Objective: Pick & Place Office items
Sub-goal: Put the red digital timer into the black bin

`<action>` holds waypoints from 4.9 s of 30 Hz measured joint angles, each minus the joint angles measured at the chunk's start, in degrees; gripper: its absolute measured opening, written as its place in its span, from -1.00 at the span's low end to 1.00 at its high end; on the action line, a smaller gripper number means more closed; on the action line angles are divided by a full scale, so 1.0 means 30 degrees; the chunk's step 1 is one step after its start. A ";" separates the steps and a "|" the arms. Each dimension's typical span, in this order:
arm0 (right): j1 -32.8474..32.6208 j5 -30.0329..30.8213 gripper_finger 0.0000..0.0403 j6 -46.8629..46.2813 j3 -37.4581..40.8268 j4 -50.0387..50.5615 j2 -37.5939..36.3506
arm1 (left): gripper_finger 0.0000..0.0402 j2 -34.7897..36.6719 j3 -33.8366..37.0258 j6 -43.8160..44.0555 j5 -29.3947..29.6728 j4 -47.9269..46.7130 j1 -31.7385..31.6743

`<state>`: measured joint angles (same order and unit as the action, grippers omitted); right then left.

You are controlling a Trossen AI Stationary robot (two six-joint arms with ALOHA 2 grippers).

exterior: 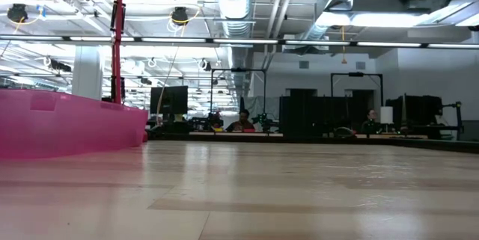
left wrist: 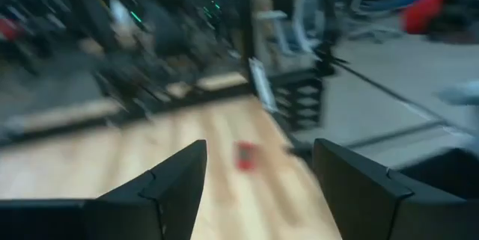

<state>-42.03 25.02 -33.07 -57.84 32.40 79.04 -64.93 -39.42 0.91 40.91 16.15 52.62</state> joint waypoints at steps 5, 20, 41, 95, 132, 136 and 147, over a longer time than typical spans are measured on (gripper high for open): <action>-0.0931 -0.1474 -0.03 -0.2097 0.0004 -0.0913 0.2592 | 0.16 0.0043 0.0000 -0.5249 0.0088 0.2897 -0.1719; -0.3544 0.0043 0.05 -0.6978 -0.1337 -0.3152 0.6298 | 0.17 0.0043 0.0000 -0.9243 -0.0098 0.5109 -0.2987; -0.1818 -0.0997 0.14 -0.6330 -0.2232 -0.1368 0.9283 | 0.17 0.0036 0.0000 -1.0221 -0.0083 0.5796 -0.2352; -0.0948 0.4299 -0.16 -0.2203 -0.2120 0.0506 0.8334 | 0.15 -0.3467 -0.0432 -0.8403 0.0117 0.3760 -0.5171; 0.5281 -0.3300 -0.18 1.0652 -0.2222 -0.7406 0.4059 | 0.31 -1.1023 -0.5785 -1.8672 0.1689 0.2803 -0.5456; 0.5596 -0.4398 -0.27 1.0937 -0.2229 -0.7945 0.4052 | 0.20 -1.1023 -0.5785 -1.8785 0.1896 0.2662 -0.5612; 0.5805 -0.4562 -0.18 1.0938 -0.2229 -0.8402 0.4028 | -0.47 -1.1031 -0.5761 -1.8700 0.2932 0.2699 -0.5675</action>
<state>-24.62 11.33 -0.25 -64.53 7.20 91.13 -98.02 -56.70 -55.19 49.71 24.25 35.59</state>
